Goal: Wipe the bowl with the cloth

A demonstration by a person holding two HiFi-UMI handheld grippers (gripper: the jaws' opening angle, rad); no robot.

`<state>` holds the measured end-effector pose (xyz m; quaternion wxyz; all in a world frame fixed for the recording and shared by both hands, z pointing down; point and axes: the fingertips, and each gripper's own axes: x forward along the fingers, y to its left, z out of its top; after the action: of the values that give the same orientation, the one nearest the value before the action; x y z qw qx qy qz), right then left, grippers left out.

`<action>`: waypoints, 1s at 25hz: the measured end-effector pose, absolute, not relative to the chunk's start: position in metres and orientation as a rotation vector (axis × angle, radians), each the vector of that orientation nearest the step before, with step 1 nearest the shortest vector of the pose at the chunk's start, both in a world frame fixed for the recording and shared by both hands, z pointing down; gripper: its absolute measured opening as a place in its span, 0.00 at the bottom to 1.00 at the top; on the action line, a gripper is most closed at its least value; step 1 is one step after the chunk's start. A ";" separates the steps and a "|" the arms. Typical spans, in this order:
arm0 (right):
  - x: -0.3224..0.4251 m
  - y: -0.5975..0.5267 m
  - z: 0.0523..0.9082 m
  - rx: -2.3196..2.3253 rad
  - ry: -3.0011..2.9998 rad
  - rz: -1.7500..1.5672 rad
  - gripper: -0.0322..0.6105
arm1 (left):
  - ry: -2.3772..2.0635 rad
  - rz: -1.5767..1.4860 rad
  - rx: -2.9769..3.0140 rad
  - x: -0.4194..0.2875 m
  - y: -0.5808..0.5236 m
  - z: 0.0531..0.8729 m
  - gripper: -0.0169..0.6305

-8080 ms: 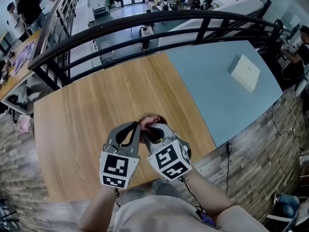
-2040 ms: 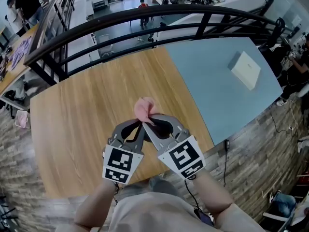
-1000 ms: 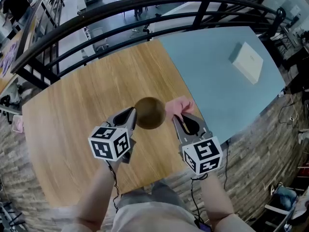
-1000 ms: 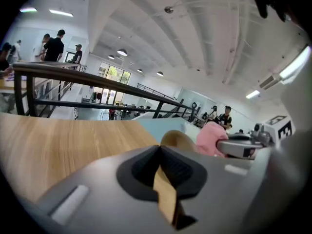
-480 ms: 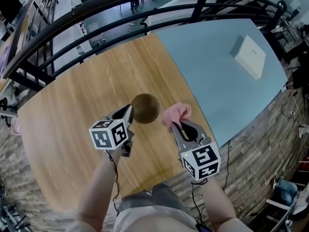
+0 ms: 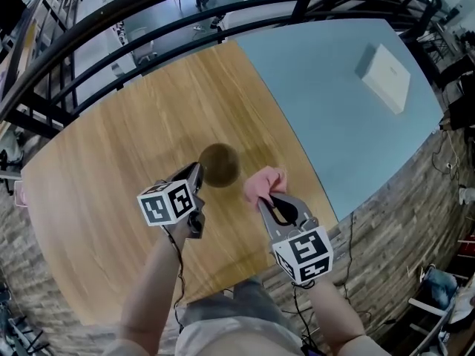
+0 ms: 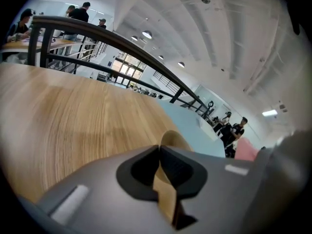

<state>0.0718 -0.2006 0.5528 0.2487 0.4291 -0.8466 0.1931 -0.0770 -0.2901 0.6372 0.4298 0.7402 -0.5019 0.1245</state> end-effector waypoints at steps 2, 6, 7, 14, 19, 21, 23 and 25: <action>0.070 -0.197 0.560 1.168 -2.304 0.552 0.10 | -1.254 0.309 1.828 -0.079 -0.288 0.647 0.04; 0.070 -0.194 0.575 1.178 -2.298 0.629 0.10 | -1.259 0.333 1.802 -0.081 -0.284 0.667 0.04; 0.070 -0.192 0.579 1.180 -2.294 0.645 0.10 | -1.256 0.341 1.797 -0.082 -0.283 0.672 0.04; 0.076 -0.186 0.594 1.188 -2.269 0.682 0.10 | -1.209 0.326 1.739 -0.076 -0.277 0.695 0.05; 0.085 -0.185 0.599 1.224 -2.242 0.708 0.10 | -1.207 0.324 1.748 -0.076 -0.274 0.697 0.12; 0.086 -0.184 0.599 1.225 -2.235 0.702 0.10 | -1.203 0.321 1.756 -0.076 -0.272 0.696 0.17; 0.085 -0.184 0.597 1.226 -2.238 0.695 0.10 | -1.212 0.325 1.761 -0.077 -0.270 0.695 0.18; 0.084 -0.184 0.594 1.231 -2.243 0.688 0.10 | -1.241 0.329 1.754 -0.082 -0.269 0.694 0.21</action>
<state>0.0844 -0.1842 0.5938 0.2436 0.4507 -0.8210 0.2518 -0.0817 -0.2688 0.6940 0.4652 0.7143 -0.5055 0.1339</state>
